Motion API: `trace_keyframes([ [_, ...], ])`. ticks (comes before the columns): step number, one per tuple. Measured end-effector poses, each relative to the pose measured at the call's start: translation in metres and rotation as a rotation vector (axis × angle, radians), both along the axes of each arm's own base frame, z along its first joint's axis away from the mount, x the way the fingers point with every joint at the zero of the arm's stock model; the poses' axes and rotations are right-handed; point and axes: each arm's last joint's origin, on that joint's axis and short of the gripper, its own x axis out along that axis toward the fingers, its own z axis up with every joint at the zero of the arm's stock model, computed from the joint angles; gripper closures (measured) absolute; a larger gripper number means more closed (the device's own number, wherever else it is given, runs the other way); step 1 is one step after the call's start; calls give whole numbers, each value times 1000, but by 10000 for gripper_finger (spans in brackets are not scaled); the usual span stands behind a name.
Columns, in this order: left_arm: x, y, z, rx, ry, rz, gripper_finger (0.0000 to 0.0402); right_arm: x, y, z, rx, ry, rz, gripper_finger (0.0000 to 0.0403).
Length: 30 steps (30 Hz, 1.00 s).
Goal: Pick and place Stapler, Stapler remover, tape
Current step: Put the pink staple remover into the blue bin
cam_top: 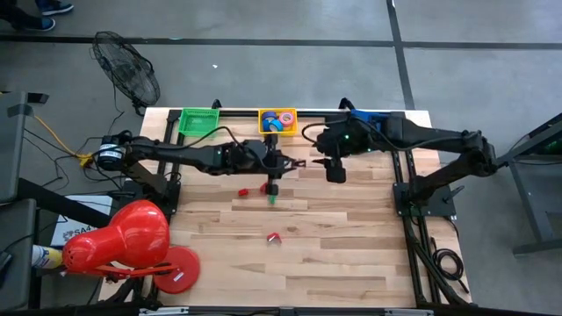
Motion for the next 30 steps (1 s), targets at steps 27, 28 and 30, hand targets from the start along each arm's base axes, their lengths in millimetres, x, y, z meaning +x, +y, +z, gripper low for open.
trace_keyframes([
  [27, 3, 2, 15, 6, -52, 50, 321, 25, 14, -15, -112, 19, 48, 192],
  [28, 3, 2, 15, 6, -53, 50, 321, 25, 14, -15, -112, 18, 48, 194],
  [30, 3, 2, 15, 6, -53, 50, 321, 26, 14, -15, -111, 15, 46, 200],
])
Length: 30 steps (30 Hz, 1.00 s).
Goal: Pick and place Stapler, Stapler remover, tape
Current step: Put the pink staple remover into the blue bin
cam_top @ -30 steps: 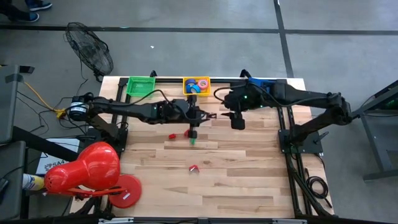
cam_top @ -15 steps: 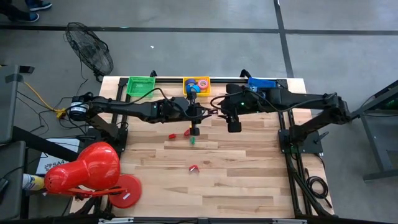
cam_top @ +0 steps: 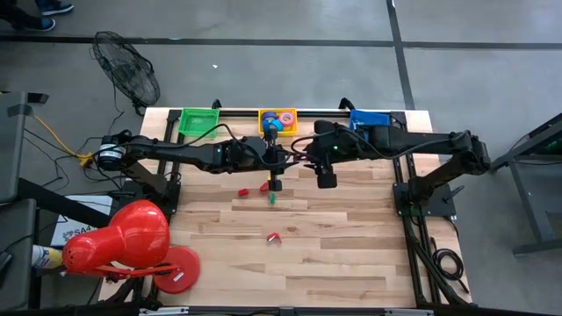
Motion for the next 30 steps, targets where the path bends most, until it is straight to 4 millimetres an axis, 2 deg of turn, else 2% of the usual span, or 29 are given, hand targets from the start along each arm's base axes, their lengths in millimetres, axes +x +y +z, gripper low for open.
trace_keyframes([
  [17, 0, 0, 0, -4, -2, 0, 319, 1, 0, 0, -3, -6, -3, 320],
  [23, 0, 0, 0, -6, -4, 2, 269, 0, 0, 0, -2, -4, -4, 323],
  [30, 0, 0, 0, 12, 5, -3, 258, -1, -1, -1, 0, 10, -36, 324],
])
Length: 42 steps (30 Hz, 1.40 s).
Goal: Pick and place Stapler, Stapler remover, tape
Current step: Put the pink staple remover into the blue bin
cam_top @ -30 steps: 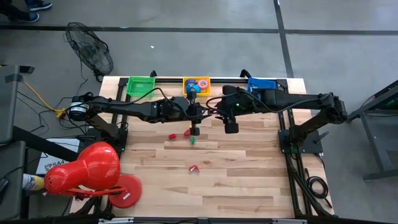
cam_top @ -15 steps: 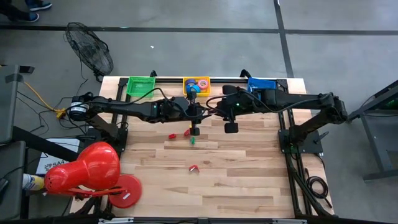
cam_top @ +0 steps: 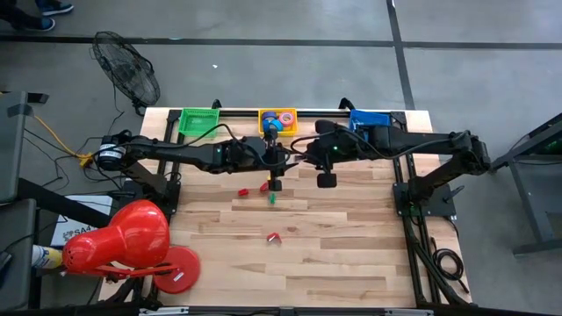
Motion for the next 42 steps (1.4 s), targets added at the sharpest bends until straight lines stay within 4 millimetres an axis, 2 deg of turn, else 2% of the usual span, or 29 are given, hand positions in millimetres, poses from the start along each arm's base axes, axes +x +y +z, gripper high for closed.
trace_keyframes([
  [8, -2, 1, -4, 37, 57, 38, 256, -15, -21, -10, -18, 147, -231, 324],
  [18, -3, 2, -6, 33, 74, 50, 255, -50, -89, -23, 88, 252, -653, 323],
  [26, -3, 1, -6, 29, 73, 51, 255, -94, -146, -66, 180, 329, -971, 322],
  [31, -3, 1, -6, 29, 73, 51, 255, -121, -177, -95, 225, 280, -1130, 319],
  [36, -3, 1, -7, 13, 75, 56, 255, -145, -195, -123, 297, 197, -1232, 313],
  [42, -5, 1, -11, -14, 115, 66, 255, -163, -203, -145, 319, 126, -1331, 311],
])
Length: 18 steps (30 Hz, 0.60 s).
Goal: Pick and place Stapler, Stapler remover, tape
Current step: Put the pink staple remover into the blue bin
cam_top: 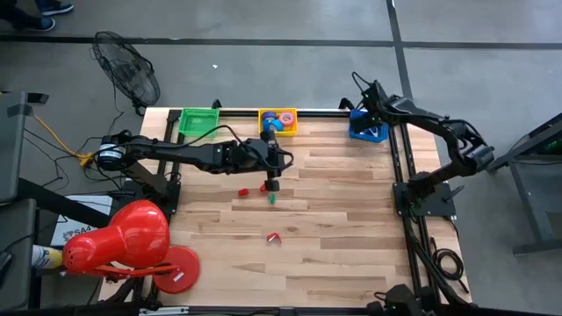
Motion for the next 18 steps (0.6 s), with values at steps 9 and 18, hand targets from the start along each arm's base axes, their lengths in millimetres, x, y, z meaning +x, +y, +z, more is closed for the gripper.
trace_keyframes([
  [9, -3, 0, -5, -33, 49, 14, 255, -3, -3, -4, -44, 1, -37, 300],
  [18, -8, 0, -14, -97, 127, 55, 255, -4, -2, -4, -48, 9, -81, 230],
])
